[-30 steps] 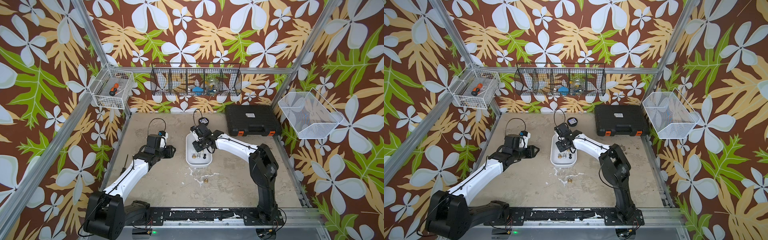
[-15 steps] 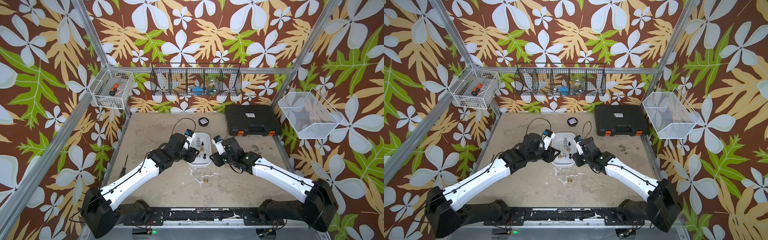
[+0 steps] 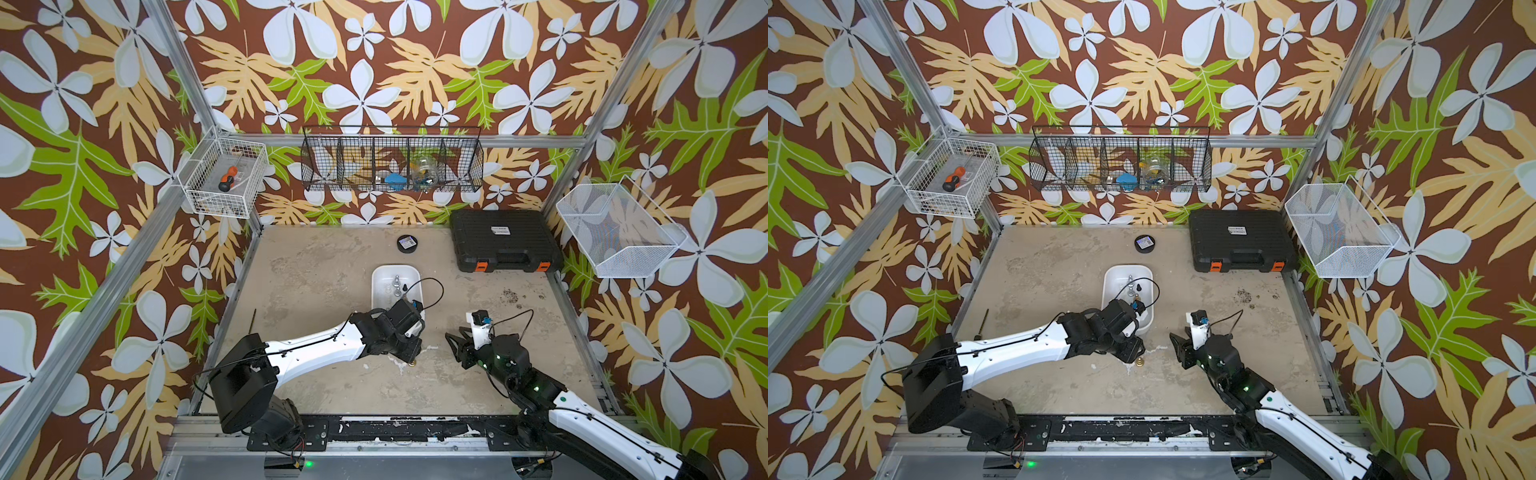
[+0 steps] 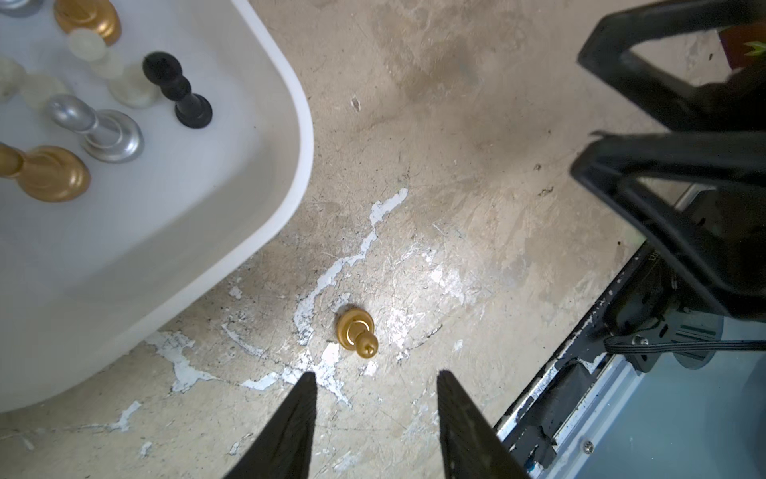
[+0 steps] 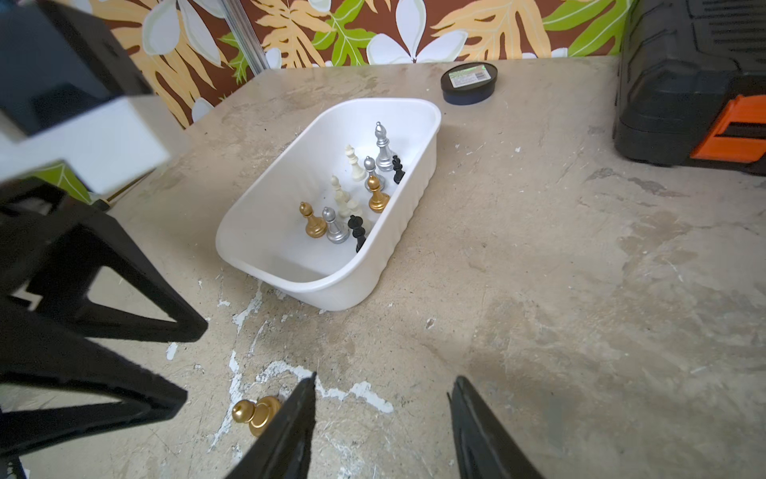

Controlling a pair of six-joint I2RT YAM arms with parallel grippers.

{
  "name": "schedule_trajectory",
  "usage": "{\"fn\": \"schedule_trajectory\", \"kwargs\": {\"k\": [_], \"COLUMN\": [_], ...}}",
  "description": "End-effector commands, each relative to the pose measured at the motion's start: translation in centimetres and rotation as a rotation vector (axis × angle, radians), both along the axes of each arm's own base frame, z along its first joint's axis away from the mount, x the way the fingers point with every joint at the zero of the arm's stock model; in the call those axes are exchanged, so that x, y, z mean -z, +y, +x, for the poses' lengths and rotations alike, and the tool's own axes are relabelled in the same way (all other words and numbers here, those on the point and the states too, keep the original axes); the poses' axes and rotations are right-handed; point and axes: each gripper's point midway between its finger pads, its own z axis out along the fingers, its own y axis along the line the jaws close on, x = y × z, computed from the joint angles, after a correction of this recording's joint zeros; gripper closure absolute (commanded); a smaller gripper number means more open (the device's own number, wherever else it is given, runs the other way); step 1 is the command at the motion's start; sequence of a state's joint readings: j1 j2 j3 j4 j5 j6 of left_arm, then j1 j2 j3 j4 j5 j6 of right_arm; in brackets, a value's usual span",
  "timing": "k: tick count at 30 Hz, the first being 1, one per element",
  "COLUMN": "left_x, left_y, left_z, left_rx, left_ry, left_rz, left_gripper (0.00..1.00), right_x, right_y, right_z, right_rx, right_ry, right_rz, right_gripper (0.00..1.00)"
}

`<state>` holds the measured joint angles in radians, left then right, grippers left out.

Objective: Put the chess pieces into the storage box
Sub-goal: Pick up the chess piece at the center of the board.

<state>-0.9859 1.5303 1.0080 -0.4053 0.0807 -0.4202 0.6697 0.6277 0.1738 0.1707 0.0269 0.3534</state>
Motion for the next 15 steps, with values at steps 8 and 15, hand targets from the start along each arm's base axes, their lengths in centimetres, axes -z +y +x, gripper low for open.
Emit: {"fn": "schedule_trajectory", "kwargs": {"k": [8,15], "left_x": [2.4,4.7], "left_y": [-1.0,-0.8], "left_z": [0.2,0.0], "left_rx": [-0.025,-0.036], "left_ry": [0.017,0.022], "left_rz": [0.046,0.126], "left_gripper": [0.52,0.57], "right_x": [-1.5,-1.6], "right_y": [-0.1,-0.2], "right_z": [-0.3,-0.3], "right_rx": [-0.006,-0.002], "right_ry": [-0.093,-0.095], "right_rz": [0.06,0.064], "right_gripper": [0.45,0.45]}}
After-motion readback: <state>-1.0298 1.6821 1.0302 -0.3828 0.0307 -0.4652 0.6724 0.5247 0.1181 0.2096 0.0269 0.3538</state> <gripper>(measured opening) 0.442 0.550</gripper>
